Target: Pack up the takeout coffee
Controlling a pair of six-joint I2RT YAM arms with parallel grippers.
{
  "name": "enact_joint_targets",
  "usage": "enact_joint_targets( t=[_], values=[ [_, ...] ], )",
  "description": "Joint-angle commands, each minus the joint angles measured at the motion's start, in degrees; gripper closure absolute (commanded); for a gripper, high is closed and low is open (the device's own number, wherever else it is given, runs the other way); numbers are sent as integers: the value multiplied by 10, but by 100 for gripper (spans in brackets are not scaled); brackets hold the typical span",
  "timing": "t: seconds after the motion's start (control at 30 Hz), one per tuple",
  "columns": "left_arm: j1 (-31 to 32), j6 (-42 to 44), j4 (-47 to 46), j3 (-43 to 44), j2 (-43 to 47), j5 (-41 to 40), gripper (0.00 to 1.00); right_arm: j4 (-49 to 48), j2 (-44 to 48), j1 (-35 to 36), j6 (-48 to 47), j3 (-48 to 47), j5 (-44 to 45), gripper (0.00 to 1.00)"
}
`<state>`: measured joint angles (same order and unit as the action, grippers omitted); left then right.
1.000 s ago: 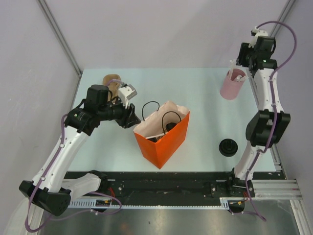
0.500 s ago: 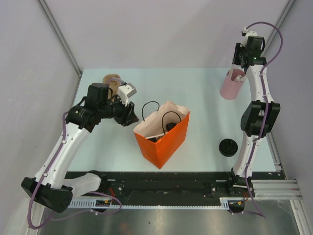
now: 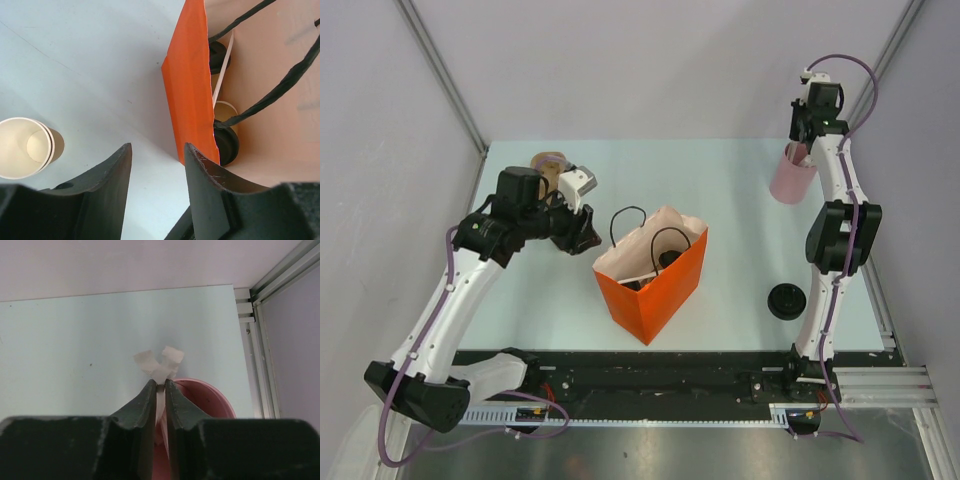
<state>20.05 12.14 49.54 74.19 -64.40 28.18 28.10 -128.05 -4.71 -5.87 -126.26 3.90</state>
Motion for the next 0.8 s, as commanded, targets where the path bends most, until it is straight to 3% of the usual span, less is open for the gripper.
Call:
enact_joint_targets(
  t=[0.0, 0.1, 0.77],
  values=[
    [-4, 37, 1, 24, 1, 10, 49, -14, -1, 2, -9, -15, 24, 92],
    [-4, 37, 0, 24, 1, 13, 49, -16, 10, 1, -12, -2, 24, 100],
    [-4, 41, 1, 20, 12, 23, 48, -81, 178, -10, -16, 111, -4, 100]
  ],
)
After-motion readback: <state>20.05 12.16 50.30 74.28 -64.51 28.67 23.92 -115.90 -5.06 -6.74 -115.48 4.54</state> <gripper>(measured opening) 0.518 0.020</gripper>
